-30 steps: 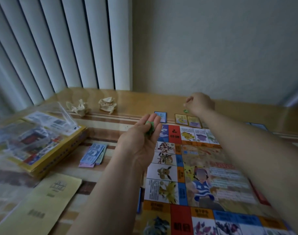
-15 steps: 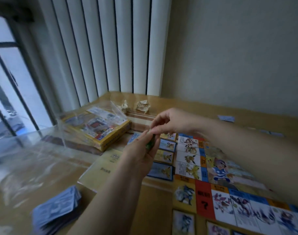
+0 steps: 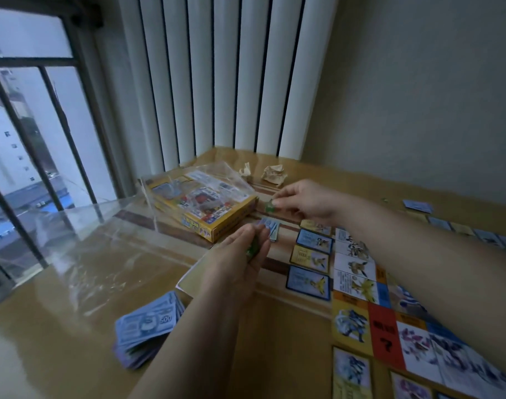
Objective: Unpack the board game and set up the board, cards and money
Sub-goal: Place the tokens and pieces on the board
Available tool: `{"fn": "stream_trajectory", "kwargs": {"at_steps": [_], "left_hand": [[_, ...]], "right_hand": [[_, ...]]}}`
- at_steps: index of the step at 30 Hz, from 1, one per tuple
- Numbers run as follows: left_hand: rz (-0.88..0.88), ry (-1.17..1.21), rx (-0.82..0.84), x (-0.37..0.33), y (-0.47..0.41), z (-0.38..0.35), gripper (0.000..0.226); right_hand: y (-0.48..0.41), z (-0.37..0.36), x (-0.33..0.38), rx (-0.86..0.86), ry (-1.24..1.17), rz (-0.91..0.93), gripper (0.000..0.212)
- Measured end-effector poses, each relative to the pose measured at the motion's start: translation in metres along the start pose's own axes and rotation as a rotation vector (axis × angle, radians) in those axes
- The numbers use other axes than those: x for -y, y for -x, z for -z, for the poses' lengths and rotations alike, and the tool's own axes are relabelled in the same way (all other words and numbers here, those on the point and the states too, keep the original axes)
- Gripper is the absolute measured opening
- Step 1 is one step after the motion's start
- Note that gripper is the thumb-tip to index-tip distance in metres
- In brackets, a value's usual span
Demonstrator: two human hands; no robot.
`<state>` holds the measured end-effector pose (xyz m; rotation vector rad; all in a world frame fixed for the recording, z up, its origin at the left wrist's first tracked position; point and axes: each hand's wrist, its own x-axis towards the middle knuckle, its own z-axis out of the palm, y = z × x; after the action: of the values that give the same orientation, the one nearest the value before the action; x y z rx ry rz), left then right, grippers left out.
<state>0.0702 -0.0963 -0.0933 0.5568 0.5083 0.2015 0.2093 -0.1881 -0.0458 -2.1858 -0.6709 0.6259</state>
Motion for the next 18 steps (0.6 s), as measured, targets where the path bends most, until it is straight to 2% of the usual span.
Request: {"fn": "stream_trajectory", "kwargs": {"at_steps": [3, 6, 12, 15, 18], "left_hand": [[0.032, 0.119, -0.068, -0.006, -0.003, -0.001, 0.011], [0.058, 0.179, -0.106, -0.012, -0.007, -0.001, 0.018], [0.071, 0.165, -0.071, -0.01, -0.007, -0.003, 0.036], [0.048, 0.133, -0.061, -0.01, -0.004, -0.006, 0.041], [-0.002, 0.061, -0.04, -0.01, 0.001, -0.007, 0.041]], "right_hand": [[-0.023, 0.003, -0.018, -0.217, 0.193, -0.067, 0.006], [-0.04, -0.007, -0.029, -0.25, 0.235, -0.104, 0.007], [-0.048, -0.016, -0.036, -0.361, 0.439, -0.043, 0.007], [-0.031, -0.012, -0.024, -0.455, 0.353, 0.04, 0.004], [0.009, -0.011, 0.001, -0.308, 0.195, 0.09, 0.018]]}}
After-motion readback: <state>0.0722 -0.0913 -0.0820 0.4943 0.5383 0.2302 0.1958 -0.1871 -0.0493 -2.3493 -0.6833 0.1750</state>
